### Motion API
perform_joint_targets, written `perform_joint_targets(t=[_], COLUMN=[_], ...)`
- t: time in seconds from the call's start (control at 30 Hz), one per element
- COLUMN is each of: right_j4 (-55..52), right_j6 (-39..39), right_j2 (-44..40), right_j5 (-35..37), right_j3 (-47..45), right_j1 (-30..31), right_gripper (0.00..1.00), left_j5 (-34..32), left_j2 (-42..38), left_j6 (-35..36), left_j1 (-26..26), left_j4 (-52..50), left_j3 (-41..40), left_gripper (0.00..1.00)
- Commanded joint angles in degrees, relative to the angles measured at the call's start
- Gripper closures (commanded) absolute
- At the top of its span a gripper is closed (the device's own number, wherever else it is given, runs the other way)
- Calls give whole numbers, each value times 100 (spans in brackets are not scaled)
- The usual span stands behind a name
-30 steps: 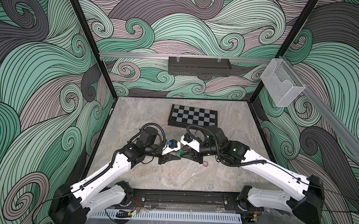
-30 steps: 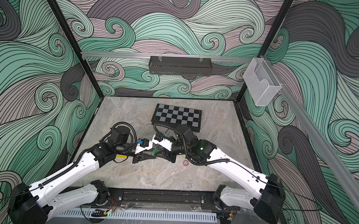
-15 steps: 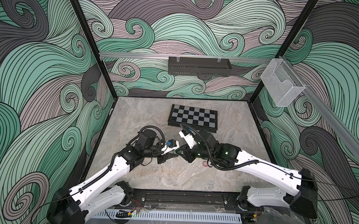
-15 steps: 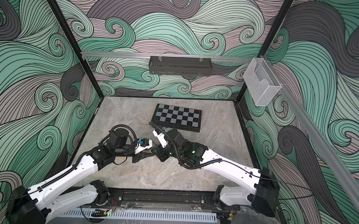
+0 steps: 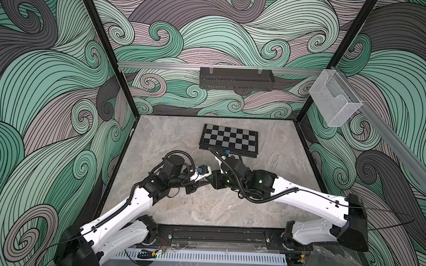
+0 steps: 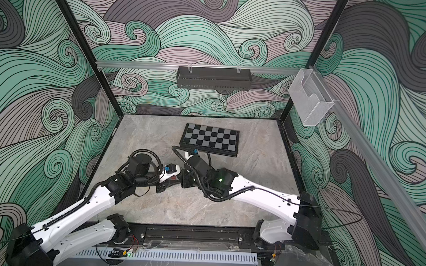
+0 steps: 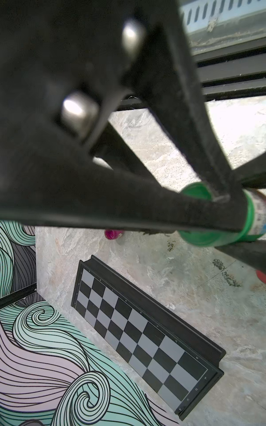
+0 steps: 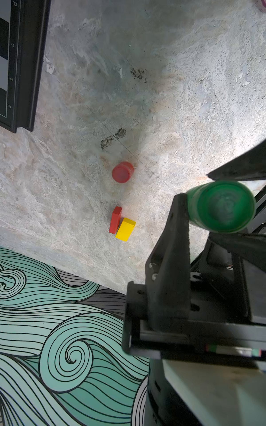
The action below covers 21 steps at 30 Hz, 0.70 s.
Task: Close the paint jar lid
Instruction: Screw the lid onto the paint jar.
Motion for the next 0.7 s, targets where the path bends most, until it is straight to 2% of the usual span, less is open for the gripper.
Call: perform_joint_targets(t=[0.0,0.13,0.27,0.5,0.67], right_j4=[122,82,-54,-5,342], right_j6=[41,-577,-1545,-3758,-5332], right_j2=[110,-295,-982,-2285,-2448], right_j5=[-353,-522,-991,-1876,-2652], right_j3=[145,81,-134,-787,-1189], right_j1=[100,-67,-406,-1137,-1199], right_gripper=[80,59,38,16,13], left_j5=[276,349,343,966,1603], left_j2=[-204,-169,-157,-34,46], left_j6=[5,34,142,233,291], left_j1=[-48,-49,-61,-62,-57], left_j4=[870,832,578,379,85], left_j3=[173,187,236,311,403], left_gripper=[91,91,91,91,91])
